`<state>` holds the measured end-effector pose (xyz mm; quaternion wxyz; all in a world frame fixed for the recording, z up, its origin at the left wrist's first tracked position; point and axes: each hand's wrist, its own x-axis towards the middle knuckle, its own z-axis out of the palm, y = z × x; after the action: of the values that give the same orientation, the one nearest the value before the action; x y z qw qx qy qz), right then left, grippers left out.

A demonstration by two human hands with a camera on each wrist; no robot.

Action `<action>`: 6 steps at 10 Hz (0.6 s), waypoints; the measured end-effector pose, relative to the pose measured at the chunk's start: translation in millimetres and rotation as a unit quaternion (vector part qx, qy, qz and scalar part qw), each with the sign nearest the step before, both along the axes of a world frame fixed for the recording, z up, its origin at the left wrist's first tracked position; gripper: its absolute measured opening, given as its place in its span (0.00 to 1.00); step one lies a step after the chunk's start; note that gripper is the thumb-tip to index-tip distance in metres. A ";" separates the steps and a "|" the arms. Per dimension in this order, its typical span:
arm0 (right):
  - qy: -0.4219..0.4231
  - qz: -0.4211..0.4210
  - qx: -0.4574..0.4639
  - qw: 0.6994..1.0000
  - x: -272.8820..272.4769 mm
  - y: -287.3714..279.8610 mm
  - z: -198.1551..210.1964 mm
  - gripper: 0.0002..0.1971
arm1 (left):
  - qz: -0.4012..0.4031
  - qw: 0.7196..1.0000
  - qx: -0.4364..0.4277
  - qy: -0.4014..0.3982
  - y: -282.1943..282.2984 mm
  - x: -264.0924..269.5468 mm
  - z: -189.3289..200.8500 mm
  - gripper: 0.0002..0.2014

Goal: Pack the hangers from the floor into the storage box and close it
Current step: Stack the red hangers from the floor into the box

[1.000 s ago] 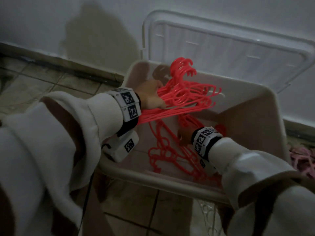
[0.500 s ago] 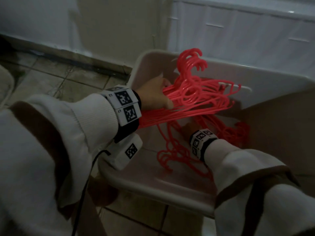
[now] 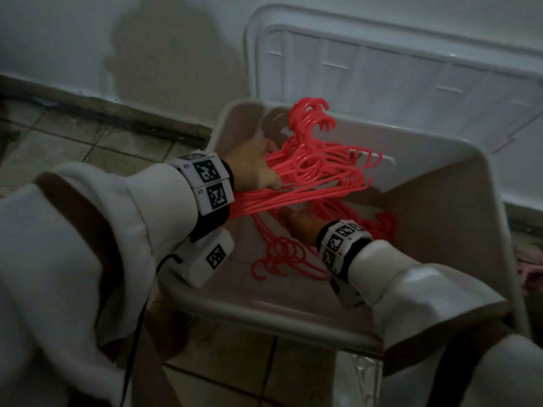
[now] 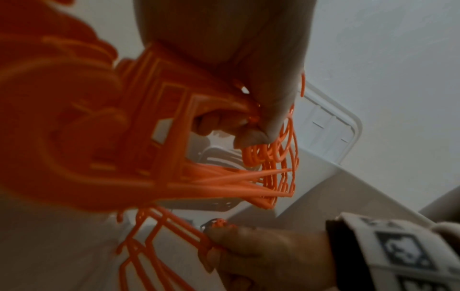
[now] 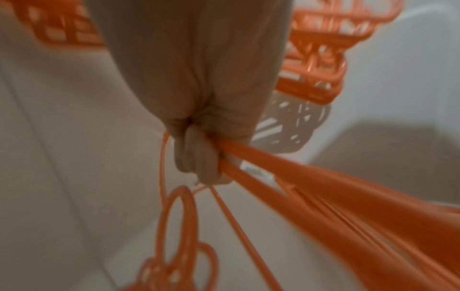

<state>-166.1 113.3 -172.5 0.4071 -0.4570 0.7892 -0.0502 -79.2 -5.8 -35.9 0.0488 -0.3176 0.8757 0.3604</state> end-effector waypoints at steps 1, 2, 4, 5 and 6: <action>-0.030 0.034 -0.030 0.999 1.9 6.9 23.7 0.13 | 0.003 1.000 -0.020 -0.001 5.3 0.3 3.9 0.14; -0.060 0.060 0.011 0.996 -1.2 16.1 36.9 0.09 | 0.003 1.000 -0.027 0.008 8.8 -0.8 10.6 0.15; -0.025 0.100 -0.041 0.994 -24.6 53.0 97.4 0.12 | -0.001 0.999 -0.042 0.016 6.7 -4.5 13.4 0.24; -0.061 0.058 -0.097 0.992 -43.1 75.6 138.4 0.16 | -0.007 0.999 -0.037 0.013 7.9 -5.2 16.3 0.18; -0.089 -0.055 -0.193 0.976 -54.7 95.5 171.4 0.25 | -0.014 1.000 -0.021 0.018 7.9 -5.9 22.1 0.16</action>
<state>-220.8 208.8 -1.2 0.3765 -0.4765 0.7492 -0.2643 -85.1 2.1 -13.7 0.0313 -0.3002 0.8882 0.3464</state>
